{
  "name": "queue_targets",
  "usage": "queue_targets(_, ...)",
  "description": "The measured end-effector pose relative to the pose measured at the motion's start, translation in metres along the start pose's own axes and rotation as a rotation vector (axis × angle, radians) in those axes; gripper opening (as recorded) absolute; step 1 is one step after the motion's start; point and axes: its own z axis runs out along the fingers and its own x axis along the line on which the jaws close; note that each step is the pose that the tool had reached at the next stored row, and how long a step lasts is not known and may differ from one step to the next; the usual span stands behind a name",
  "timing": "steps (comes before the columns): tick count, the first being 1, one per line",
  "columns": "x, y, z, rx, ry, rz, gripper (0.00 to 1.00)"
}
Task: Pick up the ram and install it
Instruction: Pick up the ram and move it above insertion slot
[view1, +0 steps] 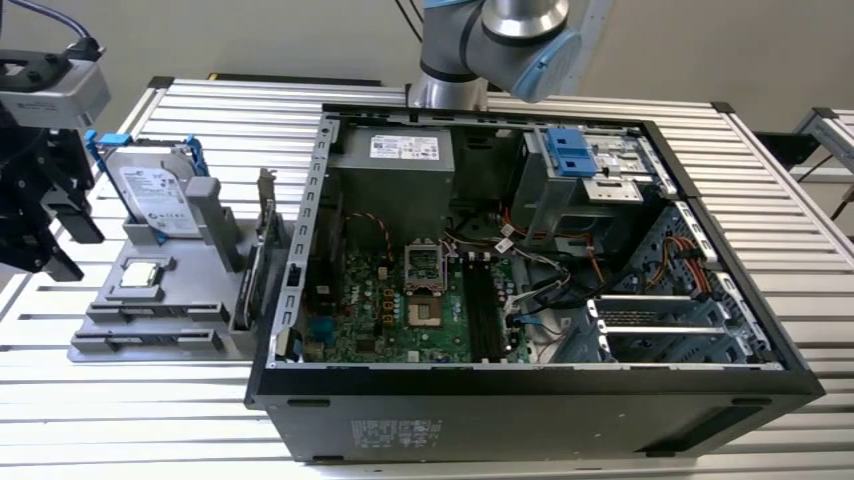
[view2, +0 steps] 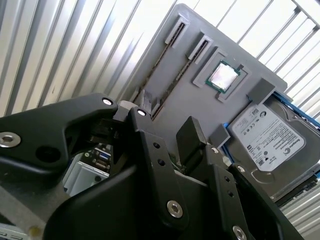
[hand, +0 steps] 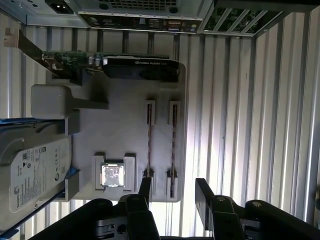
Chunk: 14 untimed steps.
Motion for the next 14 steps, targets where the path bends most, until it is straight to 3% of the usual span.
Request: queue_targets(14,0.0001,-0.0001,0.0128,0.0002,0.0014,0.000,1.00)
